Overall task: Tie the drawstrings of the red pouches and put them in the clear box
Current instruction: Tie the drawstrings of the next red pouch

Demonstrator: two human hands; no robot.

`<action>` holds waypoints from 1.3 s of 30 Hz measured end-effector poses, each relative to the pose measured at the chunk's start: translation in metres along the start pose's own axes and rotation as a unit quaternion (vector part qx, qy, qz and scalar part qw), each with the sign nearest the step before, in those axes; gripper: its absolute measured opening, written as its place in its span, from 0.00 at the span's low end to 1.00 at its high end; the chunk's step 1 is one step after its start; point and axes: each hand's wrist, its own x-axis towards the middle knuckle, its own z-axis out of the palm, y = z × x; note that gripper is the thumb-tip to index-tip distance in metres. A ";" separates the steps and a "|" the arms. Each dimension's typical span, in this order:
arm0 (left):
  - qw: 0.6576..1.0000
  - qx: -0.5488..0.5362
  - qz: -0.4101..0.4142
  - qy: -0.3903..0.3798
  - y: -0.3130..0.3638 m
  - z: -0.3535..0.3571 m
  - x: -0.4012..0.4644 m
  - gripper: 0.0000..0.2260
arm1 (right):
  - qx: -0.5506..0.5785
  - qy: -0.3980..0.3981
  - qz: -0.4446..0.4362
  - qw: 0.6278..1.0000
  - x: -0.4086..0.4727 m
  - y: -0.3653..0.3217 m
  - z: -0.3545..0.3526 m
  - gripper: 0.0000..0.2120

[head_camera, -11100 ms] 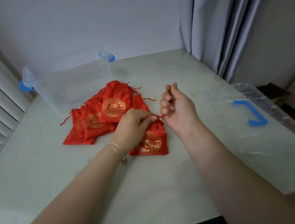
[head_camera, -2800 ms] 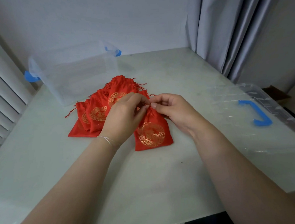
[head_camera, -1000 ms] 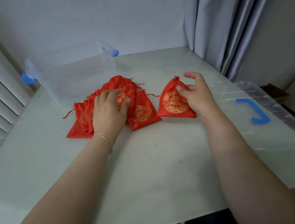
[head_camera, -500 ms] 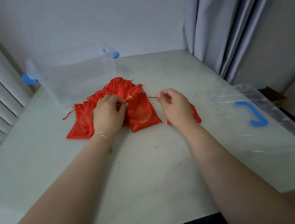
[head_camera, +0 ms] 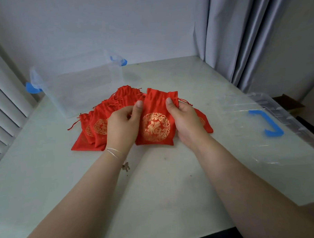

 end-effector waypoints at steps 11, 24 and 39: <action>0.873 -0.421 -0.244 -0.032 -0.009 -0.004 0.008 0.07 | 0.108 -0.021 0.024 0.994 -0.007 0.003 0.008 0.14; 0.780 -0.529 -0.332 0.037 -0.019 0.001 0.014 0.12 | 0.407 0.039 -0.005 0.912 -0.002 -0.011 -0.011 0.20; 0.886 -0.391 -0.236 0.077 -0.013 0.001 0.008 0.16 | -0.304 -0.007 -0.261 0.916 -0.007 -0.009 -0.011 0.15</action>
